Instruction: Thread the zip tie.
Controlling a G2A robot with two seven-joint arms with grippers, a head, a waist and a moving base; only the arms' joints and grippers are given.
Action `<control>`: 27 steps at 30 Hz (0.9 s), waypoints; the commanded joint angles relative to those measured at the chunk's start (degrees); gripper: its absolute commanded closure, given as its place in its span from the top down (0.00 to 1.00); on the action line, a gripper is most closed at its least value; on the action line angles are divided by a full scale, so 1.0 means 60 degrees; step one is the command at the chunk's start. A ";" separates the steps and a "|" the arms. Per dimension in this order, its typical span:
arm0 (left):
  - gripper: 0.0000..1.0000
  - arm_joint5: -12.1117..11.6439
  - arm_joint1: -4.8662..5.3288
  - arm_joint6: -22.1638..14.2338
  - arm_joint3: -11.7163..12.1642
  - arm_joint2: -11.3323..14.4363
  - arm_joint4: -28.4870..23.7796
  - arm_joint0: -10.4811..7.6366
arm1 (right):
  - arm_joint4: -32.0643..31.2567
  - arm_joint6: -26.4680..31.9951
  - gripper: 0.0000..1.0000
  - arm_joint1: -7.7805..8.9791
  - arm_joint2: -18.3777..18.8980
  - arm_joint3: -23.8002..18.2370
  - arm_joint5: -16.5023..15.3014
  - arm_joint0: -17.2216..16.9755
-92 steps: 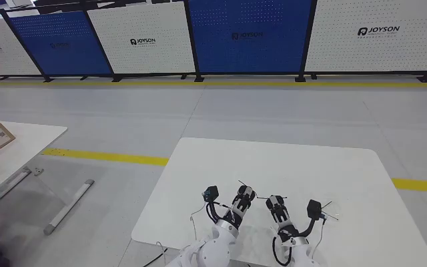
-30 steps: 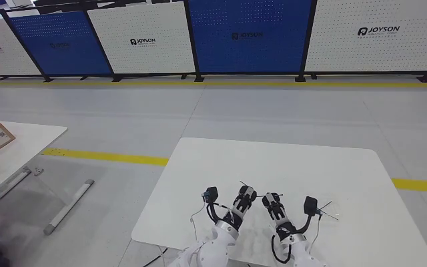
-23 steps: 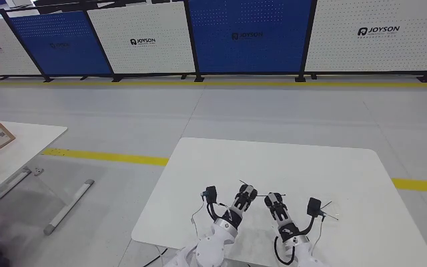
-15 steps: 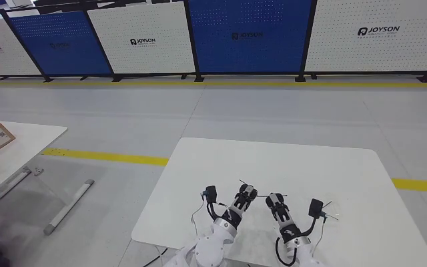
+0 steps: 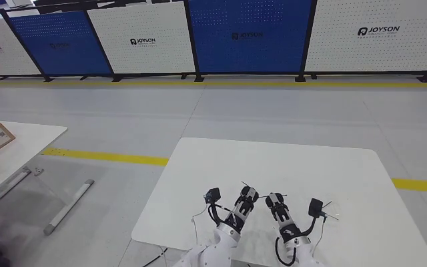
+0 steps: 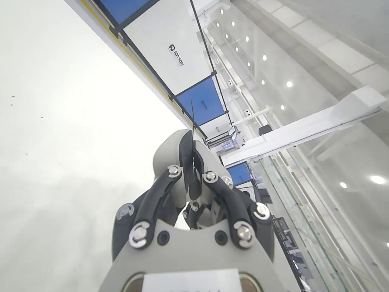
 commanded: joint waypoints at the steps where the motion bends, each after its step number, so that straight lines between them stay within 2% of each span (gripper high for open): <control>1: 0.00 0.0032 0.0002 -0.0071 -0.0008 -0.0002 0.0136 0.0014 | -0.0047 -0.0040 0.00 -0.0004 0.0000 -0.0006 0.0062 0.0011; 6: 0.00 0.0048 0.0017 0.0196 -0.0053 -0.0002 0.0937 0.0086 | -0.0177 -0.0098 0.00 -0.0018 -0.0048 -0.0016 0.0248 0.0053; 10: 0.25 0.0087 0.0030 0.0264 -0.0151 0.0007 0.1425 0.0194 | -0.0208 -0.0080 0.00 -0.0031 -0.0082 0.0011 0.0311 0.0097; 19: 0.29 0.0226 0.0001 0.0235 -0.0195 -0.0055 0.1552 0.0270 | -0.0330 -0.0126 0.00 -0.0044 -0.0113 -0.0036 0.0359 0.0075; 27: 0.23 0.0467 -0.0048 0.0196 -0.0119 -0.0028 0.1774 0.0222 | -0.0380 -0.0111 0.00 -0.0048 -0.0102 -0.0086 0.0348 0.0035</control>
